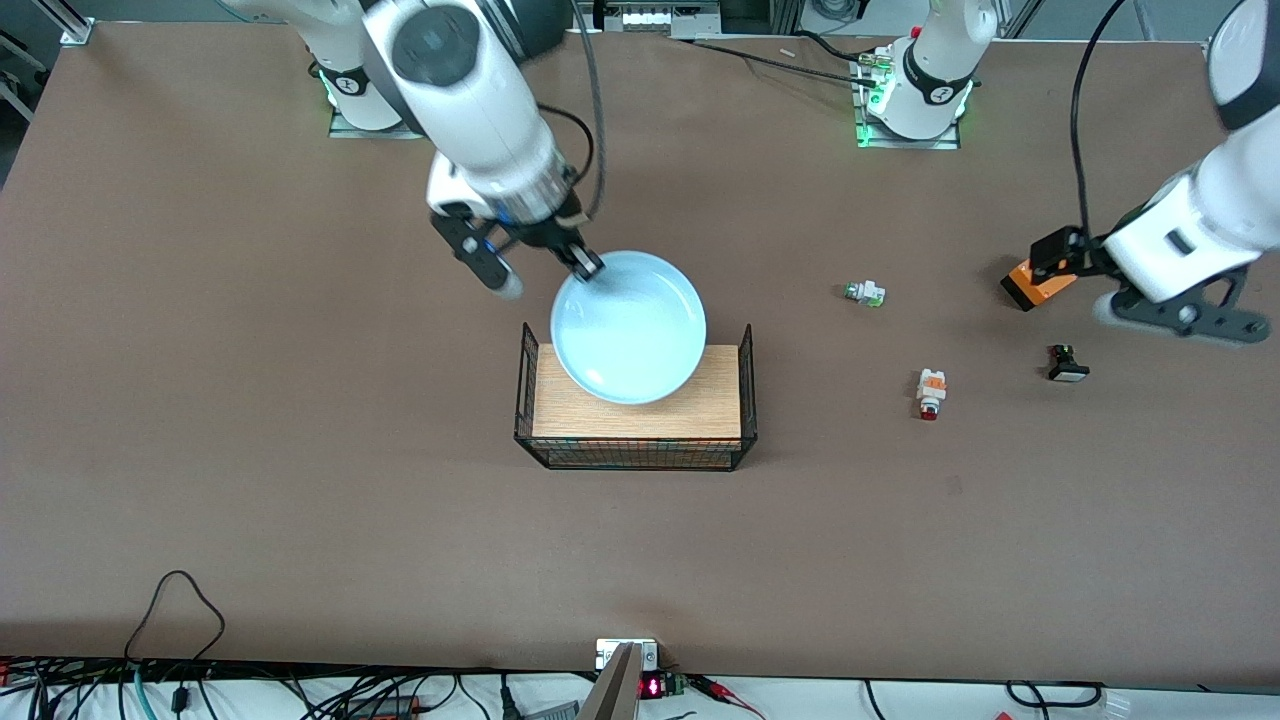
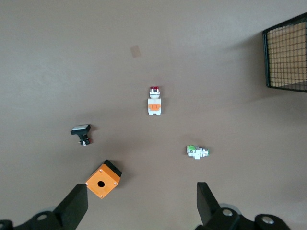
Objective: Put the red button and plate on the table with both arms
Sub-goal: 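Lift the blue plate out of the basket with the right gripper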
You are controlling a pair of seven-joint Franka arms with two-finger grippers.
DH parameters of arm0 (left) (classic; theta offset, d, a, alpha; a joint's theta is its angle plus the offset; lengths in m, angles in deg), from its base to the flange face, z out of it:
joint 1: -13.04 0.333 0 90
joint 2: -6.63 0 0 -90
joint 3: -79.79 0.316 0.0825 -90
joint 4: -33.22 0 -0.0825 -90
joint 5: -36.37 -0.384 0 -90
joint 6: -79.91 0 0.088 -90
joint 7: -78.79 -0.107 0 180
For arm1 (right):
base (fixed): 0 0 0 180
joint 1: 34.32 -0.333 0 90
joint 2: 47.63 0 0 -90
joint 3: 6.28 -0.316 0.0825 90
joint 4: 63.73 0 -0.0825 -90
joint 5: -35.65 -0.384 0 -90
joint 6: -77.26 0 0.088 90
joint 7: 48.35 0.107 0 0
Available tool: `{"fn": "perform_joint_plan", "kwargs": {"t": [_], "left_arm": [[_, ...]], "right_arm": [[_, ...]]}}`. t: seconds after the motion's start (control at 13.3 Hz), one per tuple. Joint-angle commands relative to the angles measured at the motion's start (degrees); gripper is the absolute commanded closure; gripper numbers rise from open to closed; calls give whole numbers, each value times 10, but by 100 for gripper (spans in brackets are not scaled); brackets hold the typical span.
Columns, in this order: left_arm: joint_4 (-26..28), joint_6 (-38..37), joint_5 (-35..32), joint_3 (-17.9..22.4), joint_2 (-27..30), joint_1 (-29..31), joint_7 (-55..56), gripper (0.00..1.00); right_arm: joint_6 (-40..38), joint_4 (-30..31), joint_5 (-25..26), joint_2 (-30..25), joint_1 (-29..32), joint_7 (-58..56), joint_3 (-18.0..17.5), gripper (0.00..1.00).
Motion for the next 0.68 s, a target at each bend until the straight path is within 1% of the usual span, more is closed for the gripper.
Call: {"fn": "perform_joint_plan", "kwargs": {"t": [0.0, 0.08, 0.15, 0.23, 0.38, 0.6], "left_arm": [[14, -7, 9, 78, 29, -58, -7, 0], [18, -8, 10, 83, 30, -60, -8, 0], [16, -11, 6, 78, 26, -60, -4, 0], [11, -11, 4, 74, 25, -60, -4, 0], [9, -13, 4, 64, 27, -60, -4, 0], [9, -22, 4, 63, 29, -60, -7, 0]], "right_arm": [[-34, 11, -14, -25, 51, -84, 2, 100], [-41, 10, -27, -25, 77, -131, 3, 100], [-42, 10, -38, -25, 112, -191, 3, 100], [-49, 10, -40, -25, 140, -247, 3, 100], [-88, 10, -39, -22, 202, -374, 2, 100], [-135, 16, -30, -16, 271, -548, 2, 100]]}}
